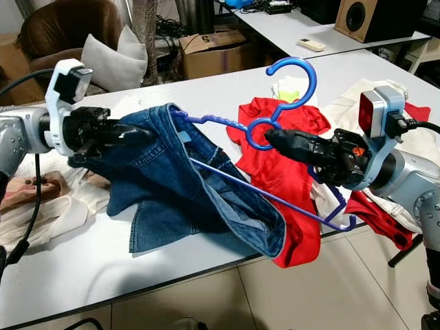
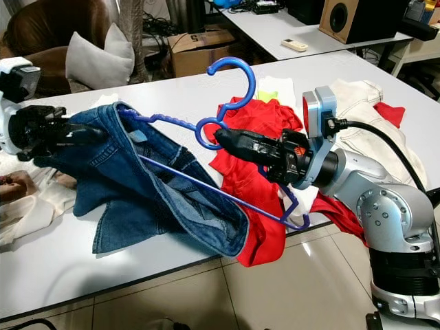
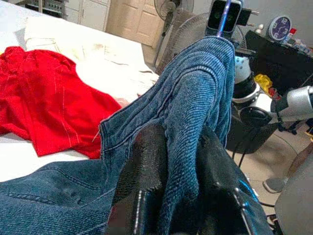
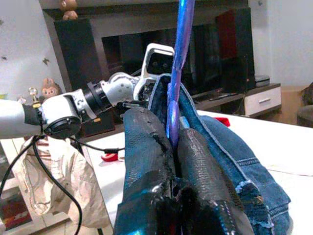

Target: Hang hanger

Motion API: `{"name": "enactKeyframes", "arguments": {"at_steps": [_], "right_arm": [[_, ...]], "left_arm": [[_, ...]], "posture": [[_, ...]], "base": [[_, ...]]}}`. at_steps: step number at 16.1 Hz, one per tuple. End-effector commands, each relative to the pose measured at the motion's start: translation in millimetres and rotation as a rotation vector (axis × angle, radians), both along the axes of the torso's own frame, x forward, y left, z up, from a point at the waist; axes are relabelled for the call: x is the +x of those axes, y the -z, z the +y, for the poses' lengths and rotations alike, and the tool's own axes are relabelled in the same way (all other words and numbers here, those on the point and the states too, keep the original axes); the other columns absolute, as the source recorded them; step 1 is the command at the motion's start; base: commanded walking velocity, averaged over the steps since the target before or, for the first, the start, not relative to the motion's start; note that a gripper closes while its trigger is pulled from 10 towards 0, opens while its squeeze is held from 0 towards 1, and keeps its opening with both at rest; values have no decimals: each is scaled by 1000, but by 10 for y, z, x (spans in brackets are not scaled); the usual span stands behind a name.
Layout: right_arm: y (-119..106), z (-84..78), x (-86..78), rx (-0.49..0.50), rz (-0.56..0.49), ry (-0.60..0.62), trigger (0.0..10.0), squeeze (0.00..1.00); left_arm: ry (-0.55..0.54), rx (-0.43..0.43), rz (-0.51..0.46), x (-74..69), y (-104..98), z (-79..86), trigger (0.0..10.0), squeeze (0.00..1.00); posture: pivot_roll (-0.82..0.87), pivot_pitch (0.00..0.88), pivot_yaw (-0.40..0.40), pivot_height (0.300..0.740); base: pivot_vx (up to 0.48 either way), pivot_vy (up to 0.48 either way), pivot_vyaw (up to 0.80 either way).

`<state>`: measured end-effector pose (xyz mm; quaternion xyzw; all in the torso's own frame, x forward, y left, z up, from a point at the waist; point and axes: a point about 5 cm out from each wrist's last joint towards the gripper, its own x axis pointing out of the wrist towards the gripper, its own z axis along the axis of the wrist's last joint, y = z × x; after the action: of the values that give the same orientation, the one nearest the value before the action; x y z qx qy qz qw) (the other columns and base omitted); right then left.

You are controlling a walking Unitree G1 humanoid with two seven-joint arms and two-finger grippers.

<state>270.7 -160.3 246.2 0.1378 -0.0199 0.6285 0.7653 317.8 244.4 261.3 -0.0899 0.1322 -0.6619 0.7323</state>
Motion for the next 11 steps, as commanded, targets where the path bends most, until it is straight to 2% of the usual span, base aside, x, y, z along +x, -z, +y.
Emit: {"name": "enactKeyframes", "arguments": {"at_steps": [1, 6, 7, 8, 9, 11], "right_arm": [[-78, 18, -9, 19, -45, -13, 10000, 0], [-70, 3, -10, 35, -26, -11, 10000, 0], [-80, -43, 52, 69, 5, 43, 10000, 373], [-89, -72, 91, 86, 18, 76, 10000, 996], [-113, -127, 158, 116, 31, 143, 10000, 1000], [-132, -184, 166, 129, 19, 190, 10000, 1000]], "left_arm": [[-7, -7, -12, -26, -55, 40, 0, 0], [5, -140, 10, -112, -67, 63, 0, 0], [-17, -181, 13, -147, -53, 94, 0, 0], [-33, -196, 11, -155, -48, 104, 0, 0], [-69, -220, 5, -161, -39, 128, 0, 0], [-130, -240, -8, -171, -12, 173, 0, 0]], "posture": [[-85, 0, 111, 719], [-87, 0, 111, 719], [-87, 0, 111, 719], [-85, 0, 109, 719], [-85, 0, 109, 719], [-87, 0, 110, 719]], "base": [[0, 0, 0], [0, 0, 0], [0, 0, 0], [0, 0, 0], [0, 0, 0], [0, 0, 0]]}}
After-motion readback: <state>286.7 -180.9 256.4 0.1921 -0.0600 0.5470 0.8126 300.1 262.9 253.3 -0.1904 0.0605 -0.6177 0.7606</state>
